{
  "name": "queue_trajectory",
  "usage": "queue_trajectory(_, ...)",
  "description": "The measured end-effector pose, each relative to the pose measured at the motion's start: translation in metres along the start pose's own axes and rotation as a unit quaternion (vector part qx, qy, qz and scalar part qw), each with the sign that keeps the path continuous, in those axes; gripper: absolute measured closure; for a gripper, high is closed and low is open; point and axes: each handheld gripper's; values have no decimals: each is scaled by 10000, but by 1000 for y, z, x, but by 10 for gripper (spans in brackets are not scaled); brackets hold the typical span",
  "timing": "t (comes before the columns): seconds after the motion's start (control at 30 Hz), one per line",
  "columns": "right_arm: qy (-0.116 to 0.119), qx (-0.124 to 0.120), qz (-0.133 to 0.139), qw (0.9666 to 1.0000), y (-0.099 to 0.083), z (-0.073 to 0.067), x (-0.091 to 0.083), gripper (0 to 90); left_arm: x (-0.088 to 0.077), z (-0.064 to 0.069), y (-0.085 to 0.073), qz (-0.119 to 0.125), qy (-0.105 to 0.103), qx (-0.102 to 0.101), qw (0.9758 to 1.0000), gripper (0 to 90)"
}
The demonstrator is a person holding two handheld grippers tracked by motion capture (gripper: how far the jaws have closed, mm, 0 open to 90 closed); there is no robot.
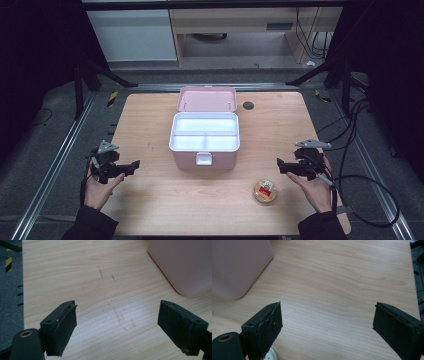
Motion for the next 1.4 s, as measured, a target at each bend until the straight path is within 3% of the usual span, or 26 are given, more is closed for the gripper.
queue_trajectory(0.17,20,-254,-165,9995,0,-16,1,88,-2,8,1,-67,-51,83,9999,135)
queue_trajectory(0.5,302,-462,-588,9967,-10,-44,6,109,0,17,-2,-197,-161,105,9996,126)
queue_trajectory(0.63,311,-565,-554,9964,-13,-51,7,122,1,21,-3,-183,-109,197,9996,126)
queue_trajectory(0.97,530,-607,-836,9932,-30,-62,8,131,6,23,-7,-259,-135,216,9993,126)
queue_trajectory(1.13,617,-779,-1105,9889,-34,-73,12,143,5,23,-6,-253,-124,235,9993,128)
queue_trajectory(1.4,601,-826,-1536,9828,-38,-78,21,136,8,24,-7,-316,-129,267,9991,131)
Point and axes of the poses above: each handheld gripper's, and its own axes: x roughly forward along the jaws, y roughly out of its top, z roughly to its right, and after that the axes turned 9 degrees about -z, right-handed
